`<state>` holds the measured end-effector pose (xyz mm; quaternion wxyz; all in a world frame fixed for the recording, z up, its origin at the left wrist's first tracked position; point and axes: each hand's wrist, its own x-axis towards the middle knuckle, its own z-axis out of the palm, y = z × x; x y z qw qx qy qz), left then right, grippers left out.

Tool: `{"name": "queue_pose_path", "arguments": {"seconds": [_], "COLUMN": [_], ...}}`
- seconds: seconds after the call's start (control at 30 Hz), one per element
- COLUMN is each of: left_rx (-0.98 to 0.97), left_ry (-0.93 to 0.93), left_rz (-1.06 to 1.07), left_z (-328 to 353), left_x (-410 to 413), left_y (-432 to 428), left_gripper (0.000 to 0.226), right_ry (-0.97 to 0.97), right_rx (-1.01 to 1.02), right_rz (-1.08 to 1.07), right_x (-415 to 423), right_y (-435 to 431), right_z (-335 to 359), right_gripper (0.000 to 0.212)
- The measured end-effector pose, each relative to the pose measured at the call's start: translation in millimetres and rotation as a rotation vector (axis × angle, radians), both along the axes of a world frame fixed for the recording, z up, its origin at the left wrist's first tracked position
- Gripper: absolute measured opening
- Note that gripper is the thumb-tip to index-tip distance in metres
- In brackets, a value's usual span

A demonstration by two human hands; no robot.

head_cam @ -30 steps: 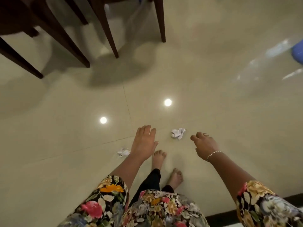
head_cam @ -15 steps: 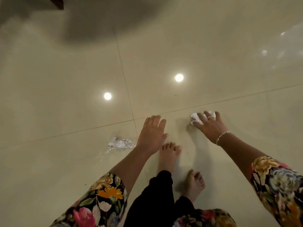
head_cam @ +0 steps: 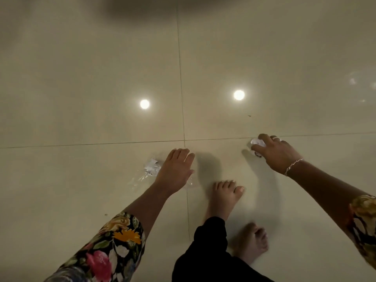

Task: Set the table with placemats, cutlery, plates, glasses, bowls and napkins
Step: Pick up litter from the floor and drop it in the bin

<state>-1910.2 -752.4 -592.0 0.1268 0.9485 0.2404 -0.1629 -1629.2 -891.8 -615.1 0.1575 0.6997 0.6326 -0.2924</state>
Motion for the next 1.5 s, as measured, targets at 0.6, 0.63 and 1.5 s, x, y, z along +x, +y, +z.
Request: {"name": "queue_pose_path", "arguments": {"seconds": [0.6,0.63,1.5], "left_rx": [-0.496,-0.548,-0.735], "left_ry": [0.025,0.068,-0.687], "left_rz": [0.618,0.613,1.129], "left_z": [-86,-87,552], "left_x": [20,20,240], "left_y": [-133,-126,37], "left_gripper": [0.013,0.014,0.053], "right_ry": [0.129,0.126,-0.029], "right_rx": [0.351,0.351,0.432], "right_rz": [0.145,0.131,-0.738], "right_x": [-39,-41,68], "right_y": [77,74,1], "right_z": [13,24,606], "right_gripper": [0.062,0.064,0.060]}}
